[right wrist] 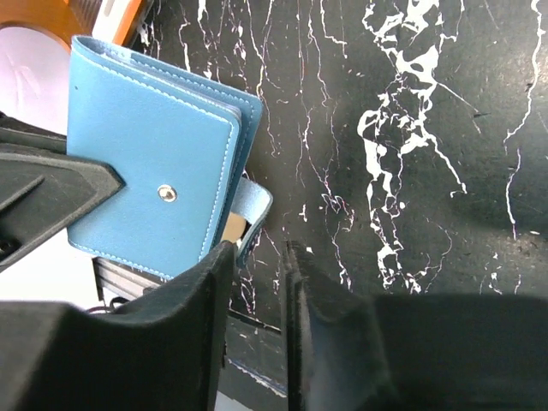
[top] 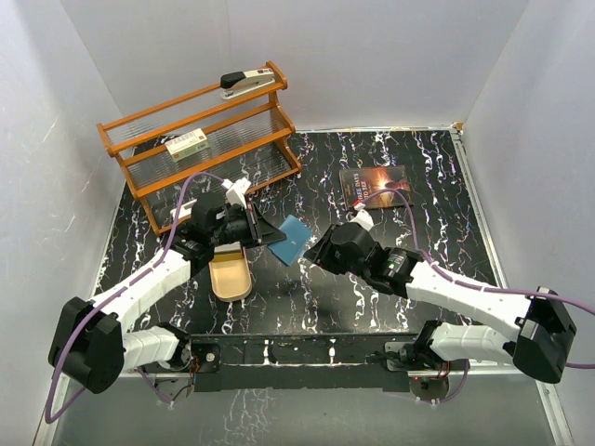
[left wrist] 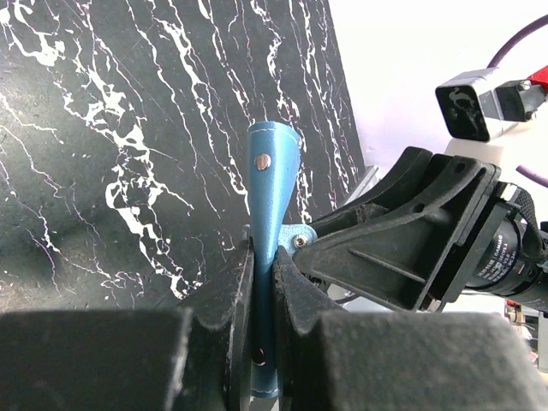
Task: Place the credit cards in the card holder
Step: Open the card holder at the center of the board.
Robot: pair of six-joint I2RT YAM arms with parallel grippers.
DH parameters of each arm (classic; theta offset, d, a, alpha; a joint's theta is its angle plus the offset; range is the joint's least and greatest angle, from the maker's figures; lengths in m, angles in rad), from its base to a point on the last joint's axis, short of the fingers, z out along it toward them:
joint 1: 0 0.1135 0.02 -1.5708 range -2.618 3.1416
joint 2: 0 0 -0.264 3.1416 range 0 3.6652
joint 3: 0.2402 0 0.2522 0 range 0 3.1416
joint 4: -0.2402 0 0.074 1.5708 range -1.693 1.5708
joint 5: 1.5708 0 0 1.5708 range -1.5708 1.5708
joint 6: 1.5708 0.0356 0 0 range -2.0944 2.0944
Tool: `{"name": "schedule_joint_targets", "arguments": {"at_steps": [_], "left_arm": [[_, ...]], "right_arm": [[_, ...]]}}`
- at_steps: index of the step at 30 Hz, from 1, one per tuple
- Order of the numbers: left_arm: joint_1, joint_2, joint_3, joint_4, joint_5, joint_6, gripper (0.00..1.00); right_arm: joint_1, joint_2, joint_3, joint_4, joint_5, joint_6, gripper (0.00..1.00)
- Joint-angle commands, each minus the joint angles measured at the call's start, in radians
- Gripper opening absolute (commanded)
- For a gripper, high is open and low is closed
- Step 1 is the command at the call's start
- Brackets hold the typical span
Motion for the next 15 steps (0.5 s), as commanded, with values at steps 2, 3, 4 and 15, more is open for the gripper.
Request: {"name": "schedule_joint_targets", "arguments": {"at_steps": [2, 3, 4, 15], "left_arm": [[0.003, -0.031, -0.014, 0.045, 0.033, -0.021, 0.00], [0.002, -0.031, -0.015, 0.046, 0.032, -0.022, 0.00], [0.002, -0.031, -0.019, 0.049, 0.032, -0.024, 0.00], [0.003, 0.071, -0.038, -0.008, 0.009, 0.010, 0.41]], "right_arm": [[-0.001, -0.052, -0.016, 0.036, 0.087, 0.001, 0.11], [-0.001, -0.066, -0.026, 0.038, 0.098, -0.006, 0.04], [-0.001, -0.076, -0.036, 0.039, 0.109, -0.013, 0.00], [-0.001, -0.130, -0.167, 0.132, 0.077, -0.174, 0.00]]}}
